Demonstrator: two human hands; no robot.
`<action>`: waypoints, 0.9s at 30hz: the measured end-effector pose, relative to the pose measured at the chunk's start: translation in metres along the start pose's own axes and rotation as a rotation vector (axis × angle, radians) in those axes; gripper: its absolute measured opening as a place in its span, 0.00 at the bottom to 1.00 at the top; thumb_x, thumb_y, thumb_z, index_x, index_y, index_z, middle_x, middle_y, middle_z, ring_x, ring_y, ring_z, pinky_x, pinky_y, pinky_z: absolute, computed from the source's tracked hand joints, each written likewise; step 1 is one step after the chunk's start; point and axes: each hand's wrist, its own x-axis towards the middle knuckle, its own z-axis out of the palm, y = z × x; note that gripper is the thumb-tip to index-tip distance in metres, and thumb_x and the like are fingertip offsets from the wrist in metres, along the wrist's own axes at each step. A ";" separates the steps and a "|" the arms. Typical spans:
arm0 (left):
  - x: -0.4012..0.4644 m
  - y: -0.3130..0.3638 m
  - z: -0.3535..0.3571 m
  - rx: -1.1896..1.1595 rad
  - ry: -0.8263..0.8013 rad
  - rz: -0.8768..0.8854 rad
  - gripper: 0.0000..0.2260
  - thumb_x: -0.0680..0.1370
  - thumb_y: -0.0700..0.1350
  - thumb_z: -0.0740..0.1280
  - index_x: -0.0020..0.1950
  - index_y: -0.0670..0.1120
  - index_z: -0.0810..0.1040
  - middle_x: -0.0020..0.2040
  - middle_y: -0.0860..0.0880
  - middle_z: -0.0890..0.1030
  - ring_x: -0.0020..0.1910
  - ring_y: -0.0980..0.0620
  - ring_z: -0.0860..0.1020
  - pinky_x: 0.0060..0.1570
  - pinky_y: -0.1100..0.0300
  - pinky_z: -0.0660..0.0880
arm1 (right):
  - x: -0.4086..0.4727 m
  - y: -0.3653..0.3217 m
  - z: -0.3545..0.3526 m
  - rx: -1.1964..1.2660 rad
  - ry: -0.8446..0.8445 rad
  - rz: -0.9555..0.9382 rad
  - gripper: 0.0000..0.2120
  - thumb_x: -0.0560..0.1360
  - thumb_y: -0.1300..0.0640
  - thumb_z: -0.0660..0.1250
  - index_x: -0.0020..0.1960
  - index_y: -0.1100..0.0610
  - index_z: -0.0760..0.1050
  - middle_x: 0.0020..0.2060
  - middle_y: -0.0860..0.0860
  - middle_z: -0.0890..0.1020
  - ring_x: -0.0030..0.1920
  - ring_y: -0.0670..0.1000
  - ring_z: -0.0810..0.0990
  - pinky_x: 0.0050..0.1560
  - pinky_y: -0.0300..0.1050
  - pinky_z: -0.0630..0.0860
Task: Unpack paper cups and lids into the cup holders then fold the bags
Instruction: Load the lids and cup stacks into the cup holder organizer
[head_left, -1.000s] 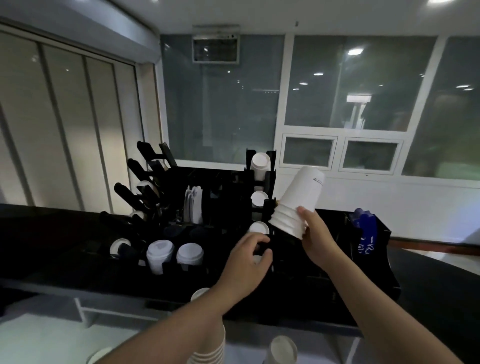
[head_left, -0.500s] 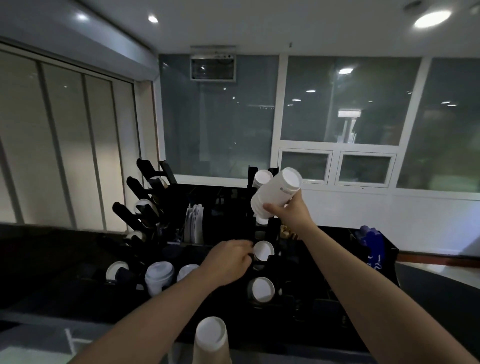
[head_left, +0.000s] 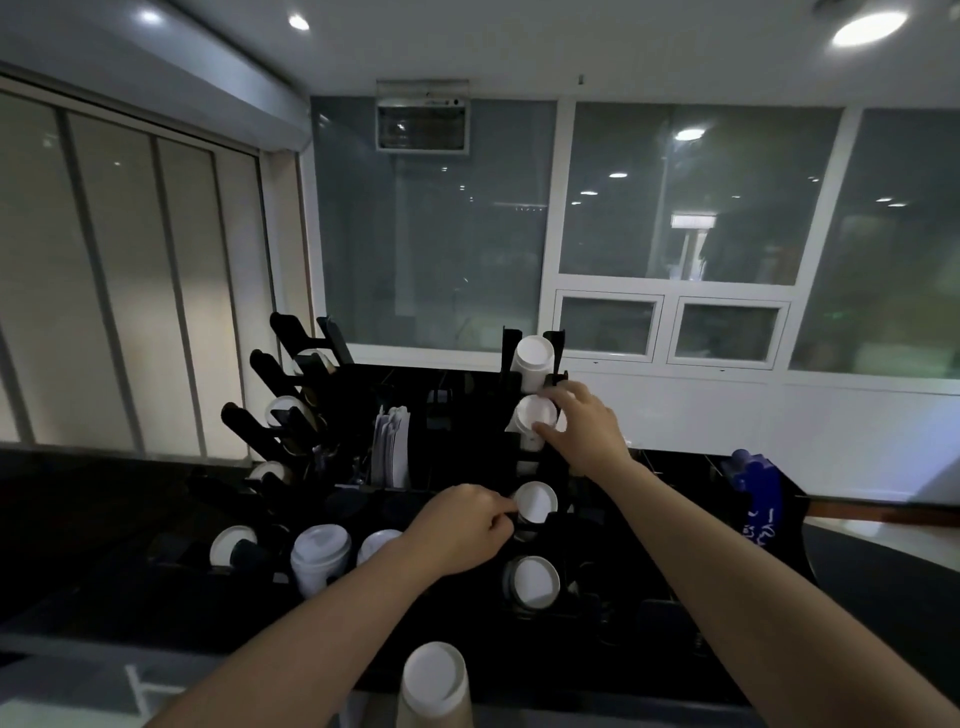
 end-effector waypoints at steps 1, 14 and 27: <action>0.000 0.001 -0.001 -0.001 -0.001 -0.003 0.19 0.77 0.51 0.54 0.59 0.52 0.81 0.50 0.51 0.83 0.51 0.50 0.79 0.49 0.51 0.79 | 0.001 0.000 0.002 -0.066 -0.053 -0.003 0.21 0.77 0.44 0.68 0.68 0.48 0.75 0.72 0.49 0.71 0.68 0.58 0.73 0.66 0.57 0.69; -0.039 0.056 0.012 0.117 0.285 0.145 0.14 0.80 0.49 0.58 0.35 0.46 0.71 0.34 0.49 0.75 0.36 0.48 0.72 0.38 0.49 0.73 | -0.086 0.000 -0.029 0.089 0.127 -0.020 0.11 0.76 0.51 0.65 0.37 0.52 0.67 0.31 0.47 0.73 0.33 0.52 0.72 0.32 0.47 0.65; -0.163 0.111 0.140 -0.123 -0.015 -0.036 0.17 0.78 0.51 0.55 0.34 0.44 0.74 0.36 0.44 0.79 0.37 0.45 0.77 0.37 0.56 0.66 | -0.330 0.043 0.002 0.484 -0.156 0.445 0.17 0.76 0.63 0.64 0.33 0.50 0.65 0.25 0.44 0.70 0.27 0.43 0.65 0.30 0.41 0.63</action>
